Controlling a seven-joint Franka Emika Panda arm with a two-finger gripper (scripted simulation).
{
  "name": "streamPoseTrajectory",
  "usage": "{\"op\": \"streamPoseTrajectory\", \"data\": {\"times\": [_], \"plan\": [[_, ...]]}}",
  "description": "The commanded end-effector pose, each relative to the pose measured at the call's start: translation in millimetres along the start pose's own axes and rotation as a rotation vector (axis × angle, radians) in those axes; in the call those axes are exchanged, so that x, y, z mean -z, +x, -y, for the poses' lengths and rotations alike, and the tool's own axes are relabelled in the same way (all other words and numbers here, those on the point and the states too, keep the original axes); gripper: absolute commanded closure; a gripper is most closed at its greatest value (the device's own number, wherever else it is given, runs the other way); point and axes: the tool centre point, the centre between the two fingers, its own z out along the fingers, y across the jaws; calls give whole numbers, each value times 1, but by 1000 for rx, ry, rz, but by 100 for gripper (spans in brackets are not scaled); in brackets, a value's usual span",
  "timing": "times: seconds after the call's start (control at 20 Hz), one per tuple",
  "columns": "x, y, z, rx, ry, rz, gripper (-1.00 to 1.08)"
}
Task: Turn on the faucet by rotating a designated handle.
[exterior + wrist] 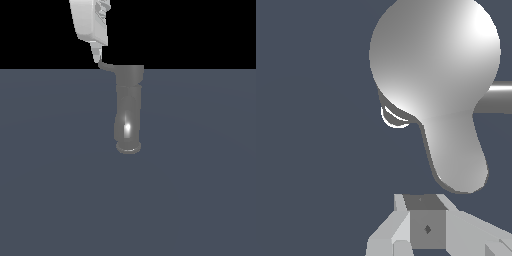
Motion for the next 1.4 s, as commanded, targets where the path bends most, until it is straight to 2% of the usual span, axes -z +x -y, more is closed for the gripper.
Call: {"op": "streamPoseTrajectory", "data": {"times": [0.0, 0.15, 0.2, 1.35], "plan": [[-13, 6, -14, -11, -32, -5, 108], [-15, 7, -21, -14, -36, -6, 108], [1, 1, -10, -6, 2, -2, 108], [-13, 39, -79, -14, -36, -6, 108]]}}
